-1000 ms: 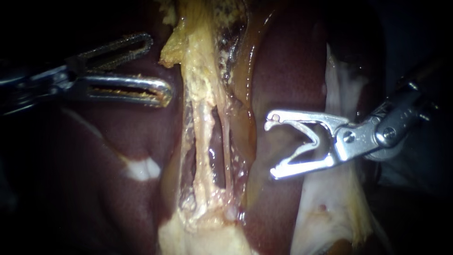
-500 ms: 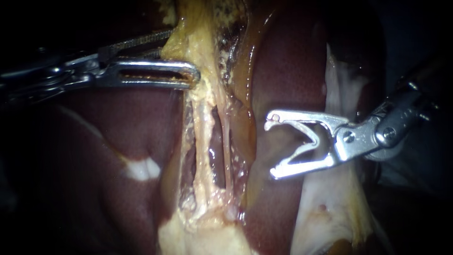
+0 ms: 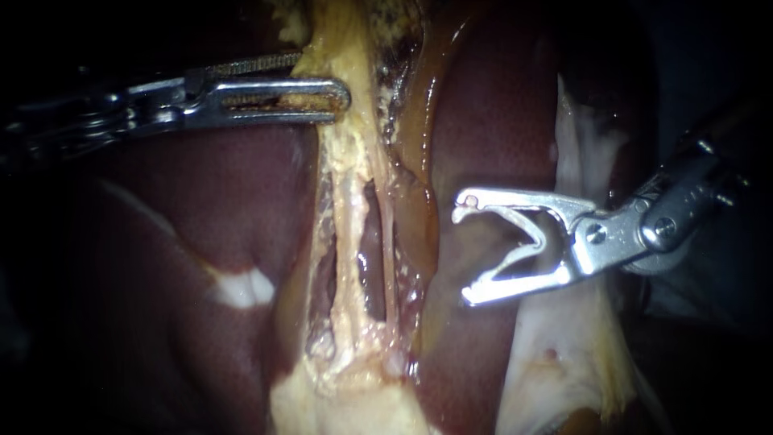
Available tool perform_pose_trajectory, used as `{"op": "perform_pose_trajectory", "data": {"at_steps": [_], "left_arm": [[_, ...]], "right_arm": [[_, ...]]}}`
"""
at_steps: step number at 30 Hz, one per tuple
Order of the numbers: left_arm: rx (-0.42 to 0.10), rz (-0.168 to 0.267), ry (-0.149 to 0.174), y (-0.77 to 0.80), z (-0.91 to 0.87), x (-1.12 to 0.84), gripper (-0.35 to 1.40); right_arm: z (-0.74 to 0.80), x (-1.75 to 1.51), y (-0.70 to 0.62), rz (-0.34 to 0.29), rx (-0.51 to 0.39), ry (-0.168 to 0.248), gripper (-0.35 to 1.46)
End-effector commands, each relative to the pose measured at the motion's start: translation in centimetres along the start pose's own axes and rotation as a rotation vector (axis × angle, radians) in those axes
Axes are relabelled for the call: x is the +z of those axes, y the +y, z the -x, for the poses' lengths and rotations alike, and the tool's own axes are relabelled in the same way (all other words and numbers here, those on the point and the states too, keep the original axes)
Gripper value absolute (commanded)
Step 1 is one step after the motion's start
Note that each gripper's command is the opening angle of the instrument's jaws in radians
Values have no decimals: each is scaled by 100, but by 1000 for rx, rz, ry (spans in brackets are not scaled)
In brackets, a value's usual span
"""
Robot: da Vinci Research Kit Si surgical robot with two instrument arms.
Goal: Grabbing gallbladder
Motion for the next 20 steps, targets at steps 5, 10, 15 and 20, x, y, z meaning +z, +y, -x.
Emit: {"op": "perform_pose_trajectory", "data": {"at_steps": [5,10,15,20], "left_arm": [[-41,15,39,3,0,-9,-35],[-59,34,76,3,-2,-13,-35],[-65,32,80,2,-4,-12,-35],[-65,32,80,1,-3,-12,-35]], "right_arm": [[0,0,0,0,0,0,60],[1,0,0,1,0,0,60],[1,0,0,1,0,0,60],[2,0,1,1,0,-1,60]]}}
